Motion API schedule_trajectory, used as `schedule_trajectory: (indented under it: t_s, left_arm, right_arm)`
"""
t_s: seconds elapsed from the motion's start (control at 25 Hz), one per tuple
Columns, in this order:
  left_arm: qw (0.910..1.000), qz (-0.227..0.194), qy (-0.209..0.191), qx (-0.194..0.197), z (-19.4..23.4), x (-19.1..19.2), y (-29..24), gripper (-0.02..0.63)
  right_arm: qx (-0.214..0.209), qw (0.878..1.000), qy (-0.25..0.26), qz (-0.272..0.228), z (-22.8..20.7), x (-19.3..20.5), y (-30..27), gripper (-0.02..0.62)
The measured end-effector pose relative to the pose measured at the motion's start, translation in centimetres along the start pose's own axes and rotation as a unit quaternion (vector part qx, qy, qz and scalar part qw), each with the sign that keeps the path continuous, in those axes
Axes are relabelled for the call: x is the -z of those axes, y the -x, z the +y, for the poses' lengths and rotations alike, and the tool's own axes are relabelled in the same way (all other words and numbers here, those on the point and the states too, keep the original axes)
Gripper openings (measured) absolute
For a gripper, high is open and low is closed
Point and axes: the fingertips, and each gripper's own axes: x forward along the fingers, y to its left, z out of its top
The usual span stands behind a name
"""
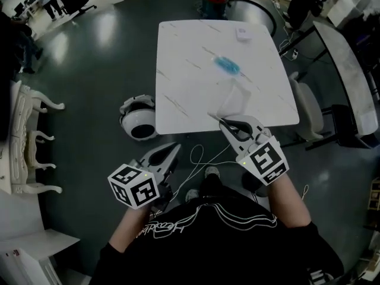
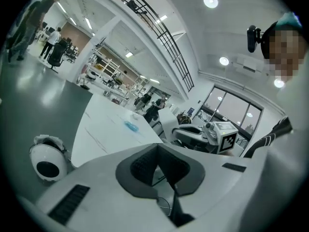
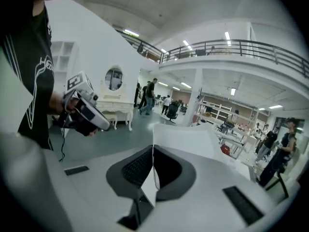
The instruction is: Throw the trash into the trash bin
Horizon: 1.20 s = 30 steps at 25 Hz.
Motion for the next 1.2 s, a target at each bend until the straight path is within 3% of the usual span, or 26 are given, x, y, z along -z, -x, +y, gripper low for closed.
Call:
schedule_trajectory:
  t_s: [0.24, 0.52, 0.72, 0.96, 1.2]
  left_arm:
    - [0.9959, 0.017, -0.043, 0.077, -4.2, 0.3, -0.8, 0.006]
    - [0.9842, 0.068, -0.065, 0.15, -9.1, 2.8, -4.5, 0.006]
    - [0.9705, 0.114, -0.063, 0.203, -12.8, 5.8, -7.8, 0.006]
    - [0.9523, 0.167, -0.07, 0.245, -16.9, 9.8, -12.3, 0.006]
    - [0.9273, 0.217, -0.076, 0.296, -22.4, 14.1, -16.5, 0.006]
  right_arm:
    - [0.044, 0.998, -0.018, -0.037, 2.2, -2.2, 5.7, 0.032]
    - [0.131, 0.99, -0.056, -0.016, 2.0, 1.1, 12.7, 0.032]
    - [0.201, 0.975, -0.091, 0.02, 1.6, 5.2, 18.3, 0.033]
    - [0.261, 0.956, -0.129, 0.018, 0.4, 9.3, 24.5, 0.032]
    - [0.32, 0.929, -0.181, 0.037, -0.8, 15.9, 31.0, 0.033]
